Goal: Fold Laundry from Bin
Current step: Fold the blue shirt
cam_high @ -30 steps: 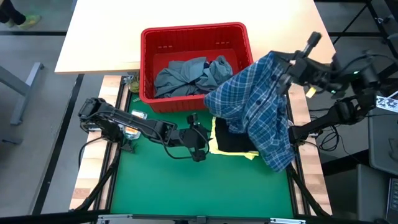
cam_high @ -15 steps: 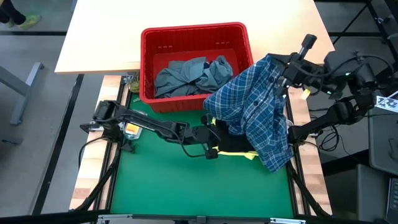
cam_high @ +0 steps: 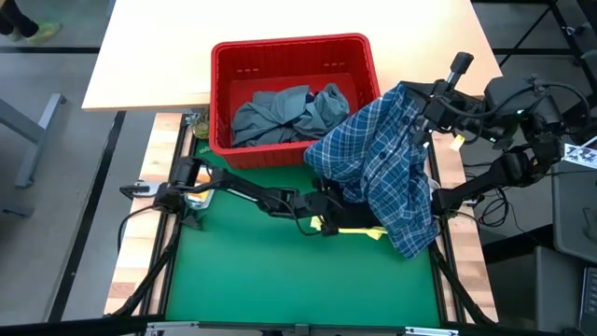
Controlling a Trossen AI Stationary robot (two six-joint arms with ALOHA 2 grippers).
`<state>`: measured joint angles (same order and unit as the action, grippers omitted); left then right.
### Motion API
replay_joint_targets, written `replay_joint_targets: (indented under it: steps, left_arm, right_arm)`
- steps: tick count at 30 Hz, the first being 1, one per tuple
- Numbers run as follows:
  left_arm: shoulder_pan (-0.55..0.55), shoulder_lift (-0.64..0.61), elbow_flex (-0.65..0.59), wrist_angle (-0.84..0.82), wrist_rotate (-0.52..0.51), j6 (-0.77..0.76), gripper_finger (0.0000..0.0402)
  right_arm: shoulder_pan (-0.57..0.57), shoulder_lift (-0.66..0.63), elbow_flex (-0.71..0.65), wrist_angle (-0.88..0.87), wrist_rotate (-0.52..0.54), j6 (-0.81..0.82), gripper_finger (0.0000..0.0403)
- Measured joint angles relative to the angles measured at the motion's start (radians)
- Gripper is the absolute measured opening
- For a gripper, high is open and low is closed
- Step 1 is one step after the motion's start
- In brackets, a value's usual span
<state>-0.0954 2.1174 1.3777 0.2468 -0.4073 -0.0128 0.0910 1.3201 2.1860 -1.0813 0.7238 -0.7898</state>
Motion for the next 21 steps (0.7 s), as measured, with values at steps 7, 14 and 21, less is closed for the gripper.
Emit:
replay_joint_targets:
  steps: [7,14,21]
  left_arm:
    - [0.028,0.037,0.0,0.041,-0.002,0.02,0.0128]
    - [0.033,0.038,0.0,0.048,0.061,0.057,0.0128]
    - [0.033,0.038,0.0,0.097,0.102,0.074,0.0128]
  right_arm:
    - [0.0,0.0,0.0,0.0,0.0,0.0,0.0]
    - [0.0,0.0,-0.001,0.0,-0.009,0.0,0.0]
    - [0.0,0.0,-0.001,0.0,-0.009,0.0,0.0]
